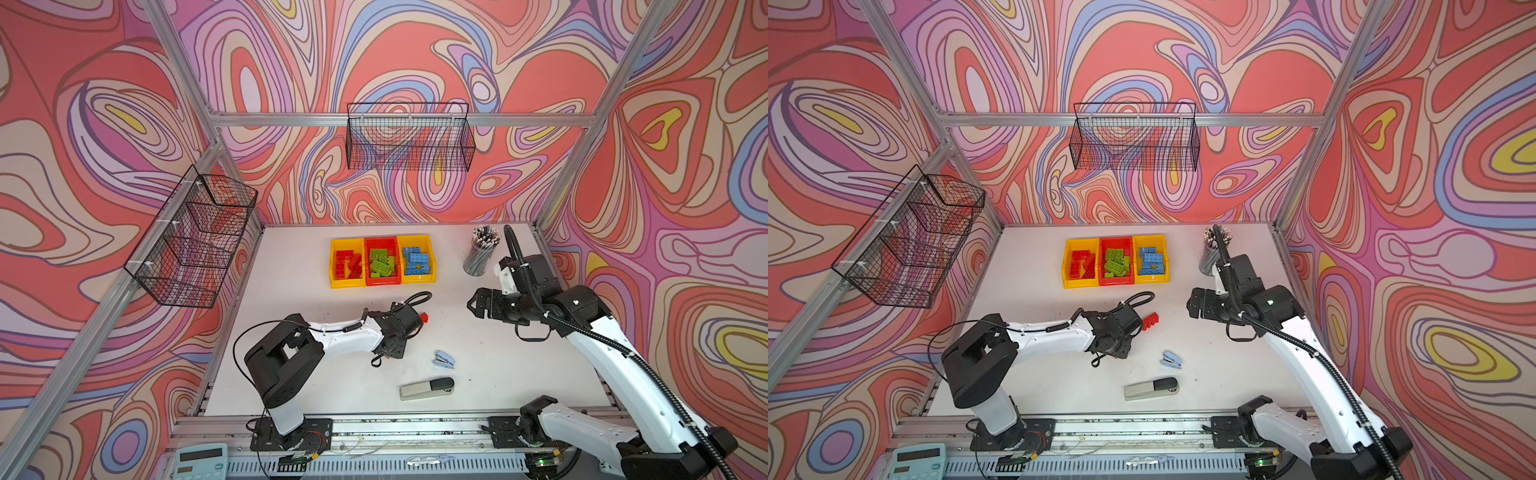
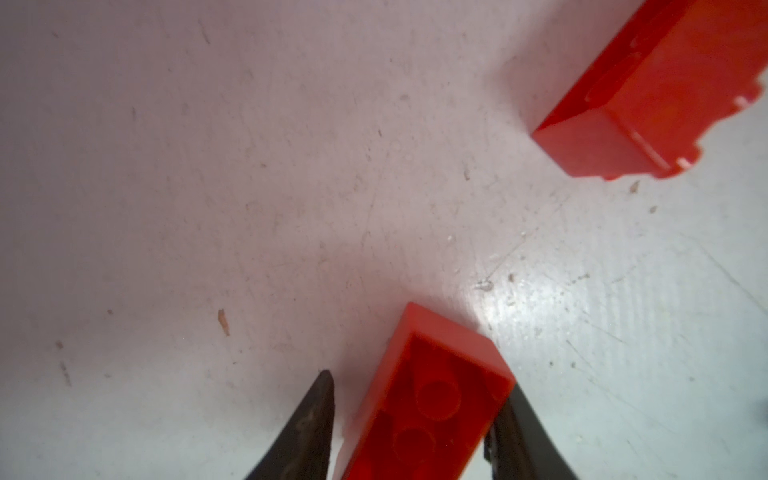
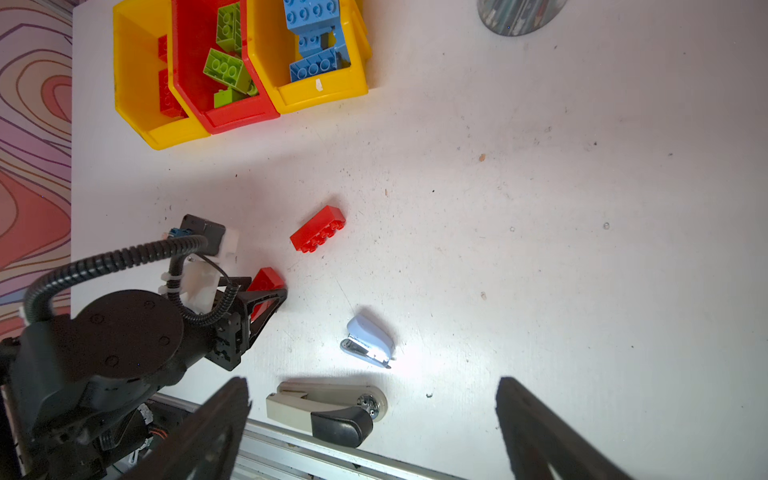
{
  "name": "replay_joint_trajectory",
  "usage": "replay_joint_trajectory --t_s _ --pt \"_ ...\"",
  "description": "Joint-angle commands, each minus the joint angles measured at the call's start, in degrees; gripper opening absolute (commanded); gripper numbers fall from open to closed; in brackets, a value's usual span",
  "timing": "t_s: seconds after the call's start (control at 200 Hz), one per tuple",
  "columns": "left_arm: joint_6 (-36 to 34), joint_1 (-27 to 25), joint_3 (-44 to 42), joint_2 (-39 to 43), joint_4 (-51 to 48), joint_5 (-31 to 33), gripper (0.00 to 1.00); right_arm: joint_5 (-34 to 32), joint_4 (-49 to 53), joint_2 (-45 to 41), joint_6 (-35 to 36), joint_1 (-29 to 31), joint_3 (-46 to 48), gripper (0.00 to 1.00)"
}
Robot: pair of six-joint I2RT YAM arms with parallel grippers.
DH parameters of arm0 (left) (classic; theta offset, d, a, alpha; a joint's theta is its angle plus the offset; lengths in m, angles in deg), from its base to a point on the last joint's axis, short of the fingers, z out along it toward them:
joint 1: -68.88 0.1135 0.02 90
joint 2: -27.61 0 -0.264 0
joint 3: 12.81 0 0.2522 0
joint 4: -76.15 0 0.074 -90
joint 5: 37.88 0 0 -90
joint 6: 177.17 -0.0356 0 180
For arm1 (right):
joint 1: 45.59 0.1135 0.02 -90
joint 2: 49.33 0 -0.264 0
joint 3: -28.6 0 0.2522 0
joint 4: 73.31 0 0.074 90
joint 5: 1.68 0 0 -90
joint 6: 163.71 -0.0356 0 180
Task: Sort the legos into containers by color
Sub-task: 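Reach the left gripper forward and close it on a red brick, then carry the red brick with the left gripper and drop it into the red-brick yellow bin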
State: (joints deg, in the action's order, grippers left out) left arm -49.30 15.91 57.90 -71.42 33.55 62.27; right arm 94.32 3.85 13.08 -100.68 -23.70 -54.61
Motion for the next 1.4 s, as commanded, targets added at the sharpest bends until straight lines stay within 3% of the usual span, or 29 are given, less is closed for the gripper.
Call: replay_joint_trajectory --t_s 0.0,0.18,0.371,0.676,0.846,1.087,1.237,1.392 --pt "0.9 -0.2 -1.8 0.2 -5.6 1.1 0.29 0.4 -1.3 1.7 1.0 0.3 -0.5 0.98" --pt "0.9 -0.2 -1.5 0.9 -6.8 2.8 0.13 0.8 -3.1 4.3 1.2 0.3 -1.3 0.98" --pt "-0.8 1.4 2.3 1.3 -9.9 5.2 0.10 0.4 -4.7 6.8 0.8 0.3 -3.2 0.98" --pt "-8.4 15.7 14.7 2.6 -12.4 6.1 0.09 -0.6 -8.4 10.9 -2.0 0.3 -5.8 0.98" --pt "-13.5 24.2 27.4 -4.6 -14.3 5.3 0.09 -1.1 -10.7 13.6 -4.1 0.3 -7.1 0.98" --pt "-15.3 33.2 41.8 -16.5 -14.8 3.3 0.13 -2.8 -12.8 17.0 -7.0 0.3 -9.6 0.98" --pt "-15.7 37.0 51.5 -23.9 -17.4 2.3 0.14 -4.1 -14.0 18.7 -8.8 0.3 -10.8 0.98" --pt "-16.8 38.9 56.9 -28.4 -17.3 2.0 0.24 -3.6 -15.7 20.2 -10.5 0.3 -11.6 0.97"
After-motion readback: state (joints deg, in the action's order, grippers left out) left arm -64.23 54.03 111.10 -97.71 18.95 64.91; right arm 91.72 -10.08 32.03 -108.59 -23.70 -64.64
